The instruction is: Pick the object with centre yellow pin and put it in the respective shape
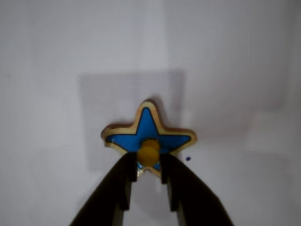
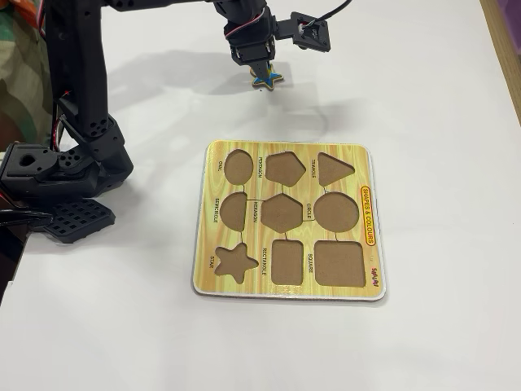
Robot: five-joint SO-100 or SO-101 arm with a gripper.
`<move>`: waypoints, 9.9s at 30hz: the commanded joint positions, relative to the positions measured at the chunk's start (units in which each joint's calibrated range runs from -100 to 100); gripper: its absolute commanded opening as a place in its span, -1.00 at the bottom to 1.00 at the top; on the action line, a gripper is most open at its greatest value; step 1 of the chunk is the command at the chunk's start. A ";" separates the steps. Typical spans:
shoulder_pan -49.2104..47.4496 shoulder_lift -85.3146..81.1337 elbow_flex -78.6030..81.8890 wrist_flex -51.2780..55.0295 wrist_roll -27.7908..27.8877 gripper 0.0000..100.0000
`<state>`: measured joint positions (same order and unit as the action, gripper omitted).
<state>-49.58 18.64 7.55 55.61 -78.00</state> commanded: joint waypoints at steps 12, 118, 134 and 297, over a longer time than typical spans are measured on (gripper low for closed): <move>5.73 -10.36 3.15 0.05 2.69 -0.92; 74.38 -53.87 47.75 -8.25 39.77 -0.93; 74.38 -53.96 51.80 -8.34 39.82 -0.93; 73.21 -65.76 67.99 -12.83 33.44 -0.92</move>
<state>25.44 -42.01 72.93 42.42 -42.69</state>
